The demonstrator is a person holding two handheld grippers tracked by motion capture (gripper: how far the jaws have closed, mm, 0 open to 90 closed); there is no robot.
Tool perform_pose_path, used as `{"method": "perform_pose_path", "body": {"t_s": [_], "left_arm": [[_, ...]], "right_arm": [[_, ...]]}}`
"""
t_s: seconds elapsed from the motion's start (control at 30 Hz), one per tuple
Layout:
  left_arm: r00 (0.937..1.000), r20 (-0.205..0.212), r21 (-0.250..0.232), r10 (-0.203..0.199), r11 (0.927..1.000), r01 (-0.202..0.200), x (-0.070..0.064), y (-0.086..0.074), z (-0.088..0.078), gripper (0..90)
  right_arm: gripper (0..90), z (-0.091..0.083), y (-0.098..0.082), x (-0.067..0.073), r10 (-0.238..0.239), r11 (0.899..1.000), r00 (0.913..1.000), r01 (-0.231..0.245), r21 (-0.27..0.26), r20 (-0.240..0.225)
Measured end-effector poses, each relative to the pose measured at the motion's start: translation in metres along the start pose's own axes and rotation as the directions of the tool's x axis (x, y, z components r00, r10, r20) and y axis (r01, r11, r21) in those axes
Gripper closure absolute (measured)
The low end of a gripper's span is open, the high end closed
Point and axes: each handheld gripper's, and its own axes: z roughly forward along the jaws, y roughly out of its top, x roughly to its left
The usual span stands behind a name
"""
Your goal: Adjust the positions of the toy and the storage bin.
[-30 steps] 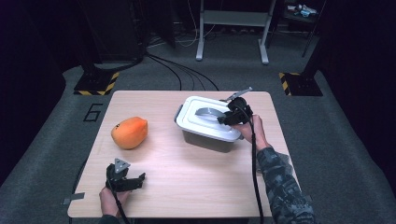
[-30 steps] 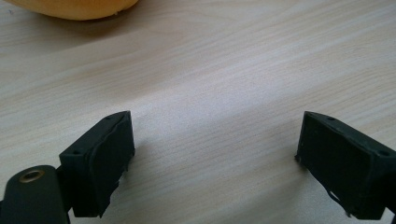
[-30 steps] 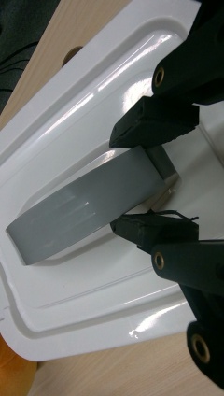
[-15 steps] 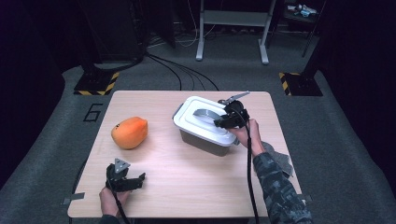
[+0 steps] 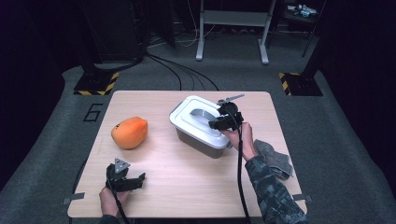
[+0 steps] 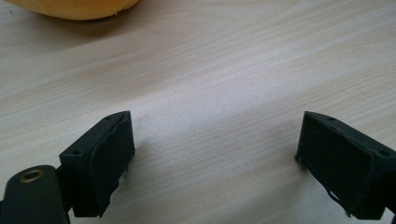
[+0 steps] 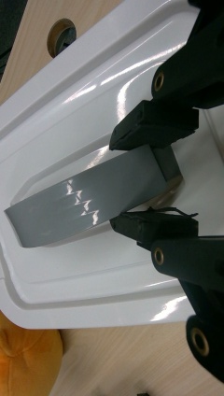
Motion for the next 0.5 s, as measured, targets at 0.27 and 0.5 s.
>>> {"method": "perform_pose_path", "body": {"t_s": [0.27, 0.5], "left_arm": [[1.0, 0.001, 0.001, -0.001, 1.0, 0.001, 0.0, 0.0, 0.0, 10.9], [1.0, 0.0, 0.0, 0.0, 1.0, 0.0, 0.0, 0.0, 0.0, 10.9]], "right_arm": [[58.5, 0.003, 0.0, 0.01, 0.034, 0.999, 0.9992, -0.034, -0.009, 0.02], [59.0, 0.006, 0.002, 0.02, 0.042, 0.999, 0.9988, -0.042, -0.014, 0.023]]}}
